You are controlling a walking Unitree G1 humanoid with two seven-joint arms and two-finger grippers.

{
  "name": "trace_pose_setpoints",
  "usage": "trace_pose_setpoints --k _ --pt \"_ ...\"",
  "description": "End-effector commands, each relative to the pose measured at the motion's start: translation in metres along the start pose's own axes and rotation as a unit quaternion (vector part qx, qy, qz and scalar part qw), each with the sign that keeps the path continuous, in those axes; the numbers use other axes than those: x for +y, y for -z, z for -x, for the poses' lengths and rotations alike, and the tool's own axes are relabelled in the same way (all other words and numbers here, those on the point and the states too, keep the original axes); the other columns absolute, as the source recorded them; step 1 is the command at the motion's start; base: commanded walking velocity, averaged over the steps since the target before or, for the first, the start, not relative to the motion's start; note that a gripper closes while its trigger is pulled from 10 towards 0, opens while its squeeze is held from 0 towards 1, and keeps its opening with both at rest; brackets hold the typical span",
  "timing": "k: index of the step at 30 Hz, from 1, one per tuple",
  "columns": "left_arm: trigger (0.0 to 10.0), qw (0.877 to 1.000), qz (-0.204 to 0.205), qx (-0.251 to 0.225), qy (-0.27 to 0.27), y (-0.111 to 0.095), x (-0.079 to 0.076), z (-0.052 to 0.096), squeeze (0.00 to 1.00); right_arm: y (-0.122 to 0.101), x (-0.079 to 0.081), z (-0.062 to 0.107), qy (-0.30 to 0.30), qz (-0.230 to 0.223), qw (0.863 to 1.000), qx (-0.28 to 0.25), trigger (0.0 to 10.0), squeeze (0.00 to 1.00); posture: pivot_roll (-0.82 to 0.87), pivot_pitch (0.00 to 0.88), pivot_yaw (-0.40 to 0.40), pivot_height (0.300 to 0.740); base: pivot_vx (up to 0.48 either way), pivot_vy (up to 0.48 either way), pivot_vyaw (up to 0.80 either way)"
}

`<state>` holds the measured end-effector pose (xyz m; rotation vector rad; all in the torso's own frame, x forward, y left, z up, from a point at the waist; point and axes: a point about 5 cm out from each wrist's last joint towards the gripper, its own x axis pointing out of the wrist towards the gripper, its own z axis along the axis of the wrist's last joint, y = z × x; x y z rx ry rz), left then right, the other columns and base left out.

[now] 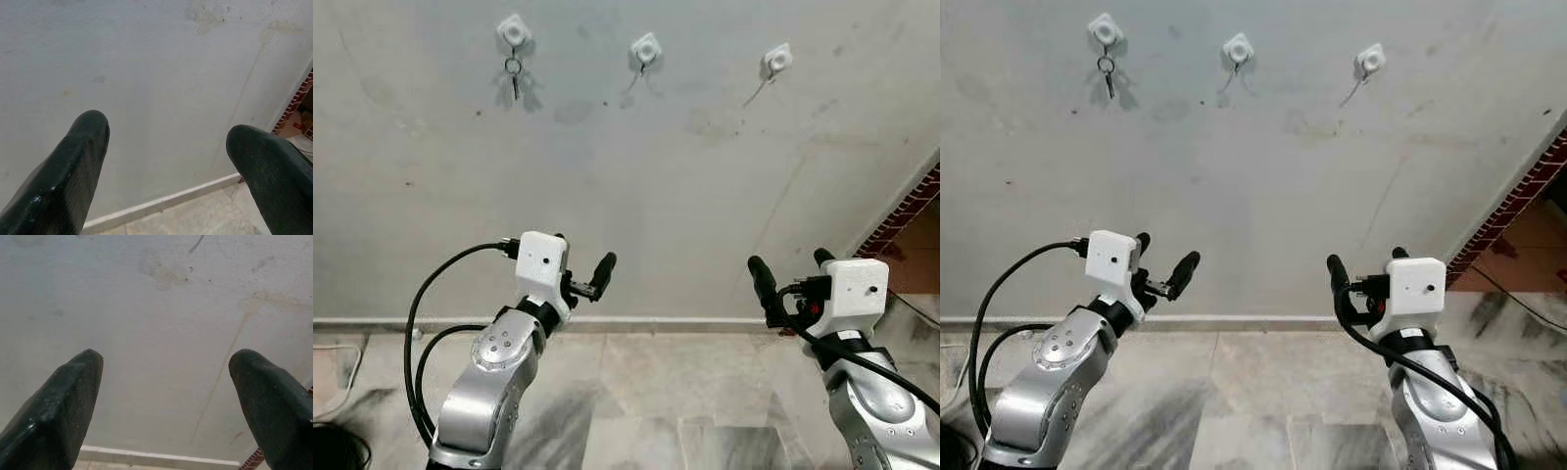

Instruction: Hang keys on a hook

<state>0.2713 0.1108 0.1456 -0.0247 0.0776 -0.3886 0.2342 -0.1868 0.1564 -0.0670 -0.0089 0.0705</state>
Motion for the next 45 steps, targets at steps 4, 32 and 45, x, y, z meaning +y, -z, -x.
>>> trace_pose_setpoints --k 4,32,45 --pt "10.0 1.000 -0.002 0.001 0.011 -0.001 -0.003 -0.001 0.00 -0.002 0.001 -0.003 0.010 -0.006 1.000 -0.008 10.0 0.00 0.07 0.023 -0.087 0.740 -0.330 0.000 0.00" --pt "10.0 0.999 -0.008 -0.003 0.040 -0.005 -0.004 -0.006 0.00 0.003 0.004 -0.005 0.030 -0.012 0.999 -0.008 10.0 0.00 0.08 0.008 -0.052 0.740 -0.235 0.000 0.00" --pt "10.0 0.999 0.015 -0.025 0.042 -0.013 -0.006 -0.016 0.00 0.000 0.006 -0.011 0.022 -0.017 1.000 -0.014 10.0 0.00 0.07 0.005 -0.075 0.740 0.000 0.000 -0.43"
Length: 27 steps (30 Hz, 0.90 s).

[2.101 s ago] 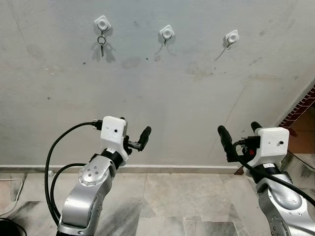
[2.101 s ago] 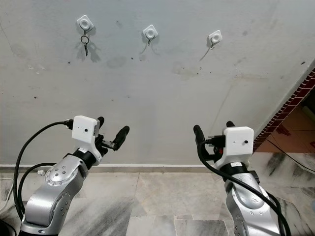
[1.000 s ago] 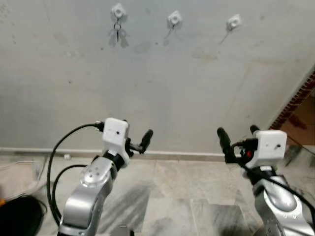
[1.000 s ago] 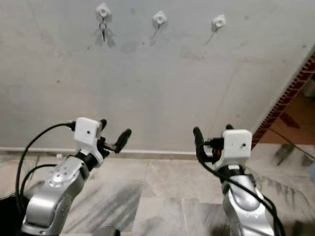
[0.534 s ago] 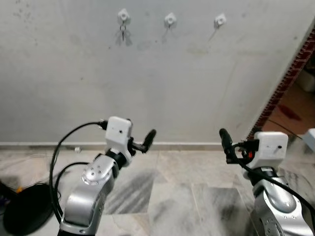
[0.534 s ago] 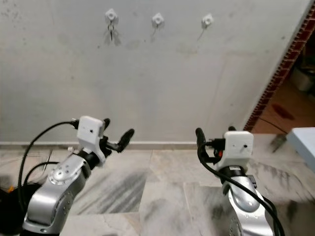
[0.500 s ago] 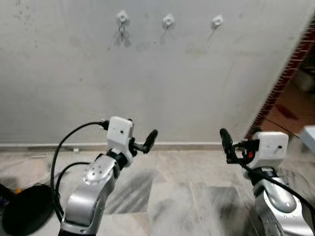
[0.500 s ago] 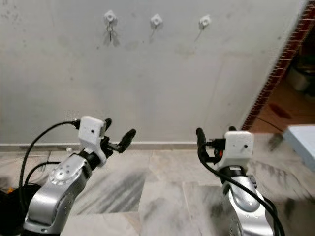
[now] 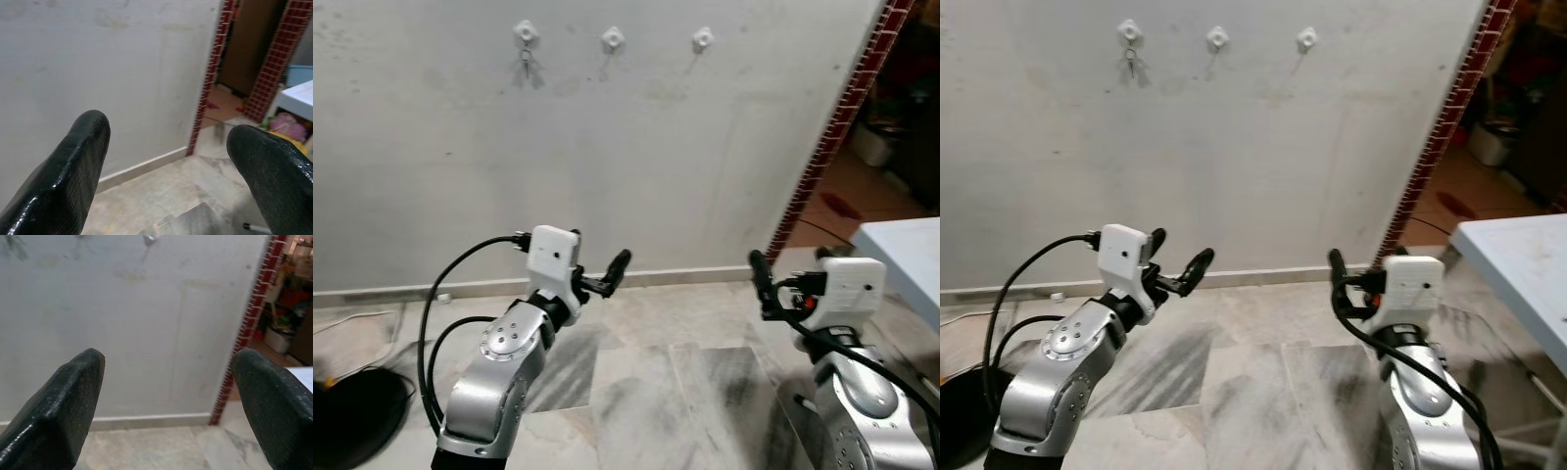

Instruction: Hang keys on a hook

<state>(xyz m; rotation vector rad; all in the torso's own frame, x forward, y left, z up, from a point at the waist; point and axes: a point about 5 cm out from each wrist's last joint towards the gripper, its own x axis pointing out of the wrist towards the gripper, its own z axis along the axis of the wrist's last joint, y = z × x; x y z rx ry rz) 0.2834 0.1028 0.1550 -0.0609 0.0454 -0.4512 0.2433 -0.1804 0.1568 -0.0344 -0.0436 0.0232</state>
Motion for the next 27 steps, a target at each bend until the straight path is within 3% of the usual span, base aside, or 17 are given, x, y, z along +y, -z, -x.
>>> trace_pose_setpoints --k 1,27 --pt "10.0 1.000 0.001 -0.007 0.011 -0.0028 -0.0030 -0.0036 0.00 0.0001 0.0005 -0.0019 -0.003 -0.002 1.000 0.003 10.0 0.00 0.07 0.005 -0.076 0.740 0.000 0.000 -0.80" --pt "10.0 1.000 -0.007 -0.007 0.013 -0.0015 -0.0004 -0.0045 0.00 -0.0003 0.0069 -0.0060 -0.008 -0.010 1.000 0.000 10.0 0.00 0.07 0.008 -0.071 0.740 0.000 0.000 -0.78"
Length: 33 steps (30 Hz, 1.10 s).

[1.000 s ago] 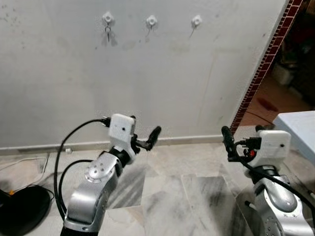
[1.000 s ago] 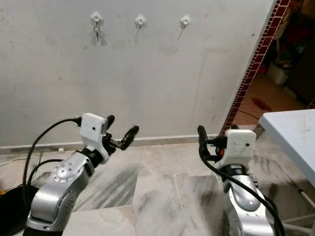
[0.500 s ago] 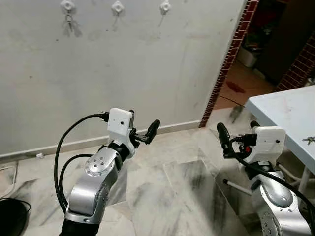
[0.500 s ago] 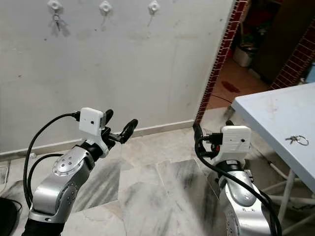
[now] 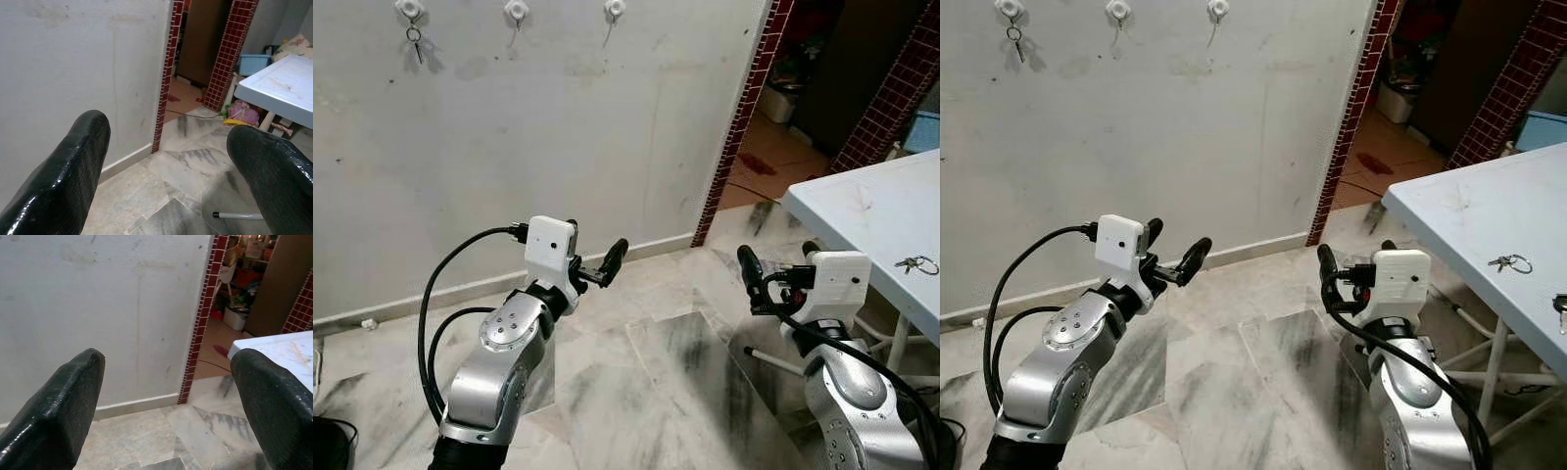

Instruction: Hang keys on a hook

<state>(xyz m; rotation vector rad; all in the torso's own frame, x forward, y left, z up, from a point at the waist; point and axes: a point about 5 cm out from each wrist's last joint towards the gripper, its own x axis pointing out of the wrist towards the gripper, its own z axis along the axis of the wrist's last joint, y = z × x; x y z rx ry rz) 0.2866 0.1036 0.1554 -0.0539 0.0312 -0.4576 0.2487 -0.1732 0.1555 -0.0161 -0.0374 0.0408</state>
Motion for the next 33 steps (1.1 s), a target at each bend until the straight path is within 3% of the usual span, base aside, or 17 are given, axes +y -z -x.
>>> trace_pose_setpoints --k 1,10,21,33 --pt "10.0 1.000 -0.002 -0.001 0.010 -0.0008 -0.0023 -0.0021 0.00 -0.0016 -0.0002 -0.0005 0.001 0.000 1.000 -0.003 10.0 0.00 0.07 0.008 -0.071 0.740 0.000 0.000 -0.77" --pt "10.0 1.000 0.003 -0.002 0.022 -0.0009 -0.0046 -0.0014 0.00 -0.0030 -0.0010 -0.0013 0.003 0.002 1.000 -0.008 10.0 0.00 0.06 0.010 -0.070 0.740 0.000 0.000 -0.77" --pt "10.0 0.999 0.007 -0.005 0.032 -0.0016 -0.0064 -0.0007 0.00 -0.0044 0.0000 -0.0018 -0.001 0.007 1.000 -0.013 10.0 0.00 0.06 0.012 -0.071 0.740 0.000 0.000 0.00" --pt "10.0 0.999 0.011 -0.007 0.041 -0.0022 -0.0084 -0.0004 0.00 -0.0034 0.0004 -0.0019 -0.001 0.008 1.000 -0.012 10.0 0.00 0.06 0.012 -0.070 0.740 0.000 -0.322 0.00"
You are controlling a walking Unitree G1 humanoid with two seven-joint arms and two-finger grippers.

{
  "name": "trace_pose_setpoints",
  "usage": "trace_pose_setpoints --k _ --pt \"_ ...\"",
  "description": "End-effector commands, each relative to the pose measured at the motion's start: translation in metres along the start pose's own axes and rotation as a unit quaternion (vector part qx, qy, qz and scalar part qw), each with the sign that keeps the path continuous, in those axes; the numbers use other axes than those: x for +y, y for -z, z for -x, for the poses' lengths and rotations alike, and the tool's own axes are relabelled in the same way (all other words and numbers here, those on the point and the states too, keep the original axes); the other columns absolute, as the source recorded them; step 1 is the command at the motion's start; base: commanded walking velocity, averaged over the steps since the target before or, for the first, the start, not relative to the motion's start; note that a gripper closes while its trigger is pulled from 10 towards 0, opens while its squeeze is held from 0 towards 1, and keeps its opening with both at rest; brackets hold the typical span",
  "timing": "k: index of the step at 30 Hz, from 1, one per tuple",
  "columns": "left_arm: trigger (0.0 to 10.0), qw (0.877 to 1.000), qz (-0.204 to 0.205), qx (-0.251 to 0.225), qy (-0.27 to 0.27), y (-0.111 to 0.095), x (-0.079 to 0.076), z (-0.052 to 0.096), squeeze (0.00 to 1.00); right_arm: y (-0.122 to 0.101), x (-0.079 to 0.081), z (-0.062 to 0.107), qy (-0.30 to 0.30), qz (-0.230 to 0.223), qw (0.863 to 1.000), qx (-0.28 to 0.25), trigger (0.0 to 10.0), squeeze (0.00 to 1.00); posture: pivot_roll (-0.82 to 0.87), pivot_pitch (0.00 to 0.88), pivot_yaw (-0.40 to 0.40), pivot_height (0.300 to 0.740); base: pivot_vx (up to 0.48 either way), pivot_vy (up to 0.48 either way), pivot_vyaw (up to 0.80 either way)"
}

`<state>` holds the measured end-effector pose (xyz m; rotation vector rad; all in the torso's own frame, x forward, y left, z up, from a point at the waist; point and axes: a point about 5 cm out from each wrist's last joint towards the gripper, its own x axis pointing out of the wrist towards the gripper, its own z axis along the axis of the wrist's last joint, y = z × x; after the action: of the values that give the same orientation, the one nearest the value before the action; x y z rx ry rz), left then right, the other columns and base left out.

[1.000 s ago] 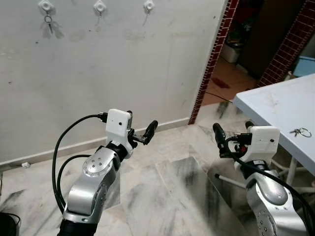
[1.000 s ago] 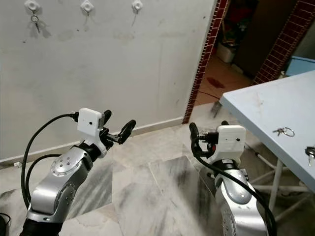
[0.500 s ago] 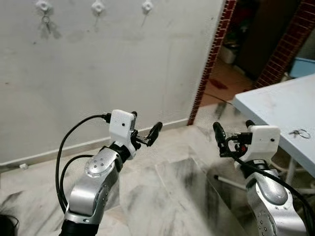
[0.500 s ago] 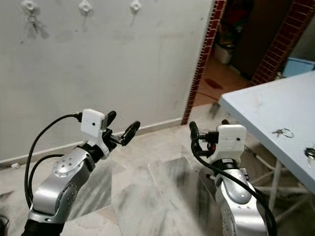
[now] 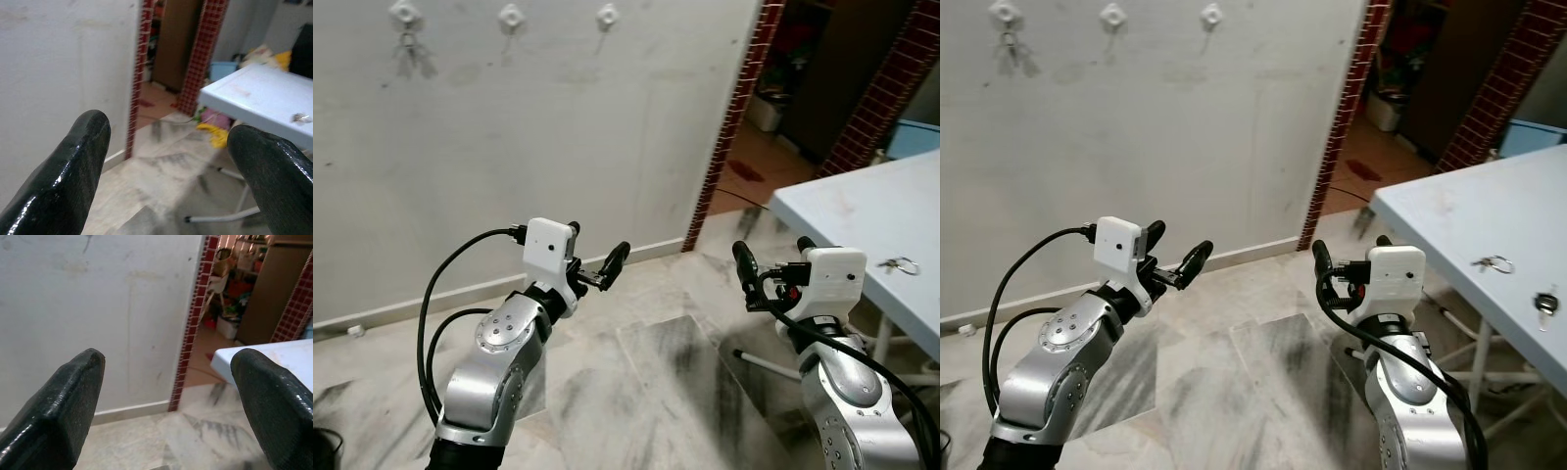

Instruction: Hang keys on a hook

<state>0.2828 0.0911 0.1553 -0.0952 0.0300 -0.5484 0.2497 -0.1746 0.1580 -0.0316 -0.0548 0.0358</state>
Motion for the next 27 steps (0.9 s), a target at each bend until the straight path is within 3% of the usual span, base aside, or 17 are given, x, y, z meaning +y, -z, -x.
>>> trace_pose_setpoints --k 1,18,27 --pt "10.0 1.000 -0.008 -0.003 -0.005 -0.0033 0.0042 0.0021 0.00 -0.0009 0.0019 -0.0008 -0.003 0.000 1.000 -0.004 10.0 0.00 0.06 0.012 -0.070 0.740 0.000 -0.337 0.00" --pt "10.0 1.000 -0.010 -0.005 -0.006 -0.0041 0.0049 0.0028 0.00 0.0000 0.0026 -0.0009 -0.002 0.000 1.000 -0.004 10.0 0.00 0.06 0.016 -0.065 0.740 0.000 -0.352 0.00" --pt "10.0 1.000 0.003 -0.018 -0.014 -0.0081 0.0066 0.0018 0.00 0.0009 0.0034 -0.0020 -0.004 -0.002 1.000 -0.002 10.0 0.00 0.06 0.016 -0.068 0.740 0.000 0.000 0.00"
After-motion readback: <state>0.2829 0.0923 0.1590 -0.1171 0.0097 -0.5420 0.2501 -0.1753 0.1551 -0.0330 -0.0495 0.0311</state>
